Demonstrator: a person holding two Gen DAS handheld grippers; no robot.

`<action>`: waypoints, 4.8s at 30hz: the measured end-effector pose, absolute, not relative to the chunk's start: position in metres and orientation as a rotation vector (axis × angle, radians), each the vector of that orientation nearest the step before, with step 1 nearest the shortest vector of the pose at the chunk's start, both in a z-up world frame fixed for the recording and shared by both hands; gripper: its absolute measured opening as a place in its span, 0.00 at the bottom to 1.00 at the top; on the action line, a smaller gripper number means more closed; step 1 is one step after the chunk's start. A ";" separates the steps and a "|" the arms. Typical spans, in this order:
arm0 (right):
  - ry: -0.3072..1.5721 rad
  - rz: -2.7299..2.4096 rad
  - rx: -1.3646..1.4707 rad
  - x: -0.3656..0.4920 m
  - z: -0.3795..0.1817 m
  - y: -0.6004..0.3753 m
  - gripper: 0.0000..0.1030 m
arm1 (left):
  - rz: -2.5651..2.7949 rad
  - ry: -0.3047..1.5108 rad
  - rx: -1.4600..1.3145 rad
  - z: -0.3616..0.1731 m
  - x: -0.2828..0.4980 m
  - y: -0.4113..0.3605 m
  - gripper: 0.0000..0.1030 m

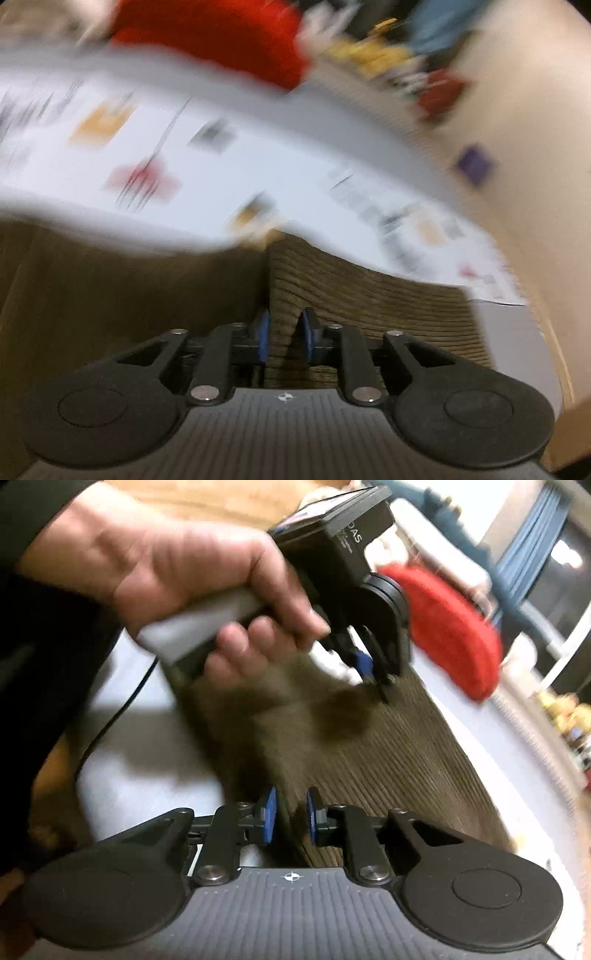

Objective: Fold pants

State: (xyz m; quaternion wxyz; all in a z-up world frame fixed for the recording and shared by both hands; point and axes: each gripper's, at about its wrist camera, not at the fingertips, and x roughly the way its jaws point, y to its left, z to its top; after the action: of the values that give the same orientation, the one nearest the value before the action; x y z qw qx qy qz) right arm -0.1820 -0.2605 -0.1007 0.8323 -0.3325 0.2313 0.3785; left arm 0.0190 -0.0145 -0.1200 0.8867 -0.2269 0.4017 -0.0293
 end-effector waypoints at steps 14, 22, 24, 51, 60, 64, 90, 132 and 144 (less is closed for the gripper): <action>0.853 0.038 -0.018 -0.093 -0.087 -0.394 0.51 | -0.071 0.713 -0.261 -0.094 -0.011 -0.051 0.31; 0.935 -0.026 0.102 -0.087 -0.095 -0.413 0.62 | -0.098 0.728 -0.218 -0.099 -0.022 -0.062 0.31; 0.938 -0.026 0.106 -0.082 -0.093 -0.413 0.63 | -0.101 0.727 -0.216 -0.098 -0.023 -0.062 0.31; 0.551 0.196 -0.099 -0.112 -0.044 -0.369 0.21 | -0.229 0.771 -0.247 -0.090 -0.029 -0.066 0.63; 0.233 0.587 -0.525 -0.178 -0.047 -0.277 0.20 | -0.625 0.644 -0.608 -0.051 -0.036 -0.050 0.87; 0.179 0.712 -0.647 -0.193 -0.057 -0.256 0.20 | -0.552 0.680 -0.519 -0.058 -0.034 -0.060 0.87; 0.299 0.751 -0.242 -0.158 -0.013 -0.278 0.39 | -0.273 0.755 -0.354 -0.068 -0.034 -0.033 0.19; 1.018 0.691 0.275 -0.028 -0.099 -0.157 0.35 | 0.212 1.022 -0.485 -0.096 -0.019 0.200 0.73; 0.990 0.531 0.124 0.028 -0.021 -0.306 0.30 | -0.182 1.065 -0.498 -0.099 0.052 0.036 0.55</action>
State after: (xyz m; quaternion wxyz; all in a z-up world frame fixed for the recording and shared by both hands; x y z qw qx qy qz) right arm 0.0280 -0.3063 -0.0213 0.8445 0.0587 0.4692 0.2514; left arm 0.0517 0.0364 -0.0989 0.8282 -0.2348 0.5017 -0.0857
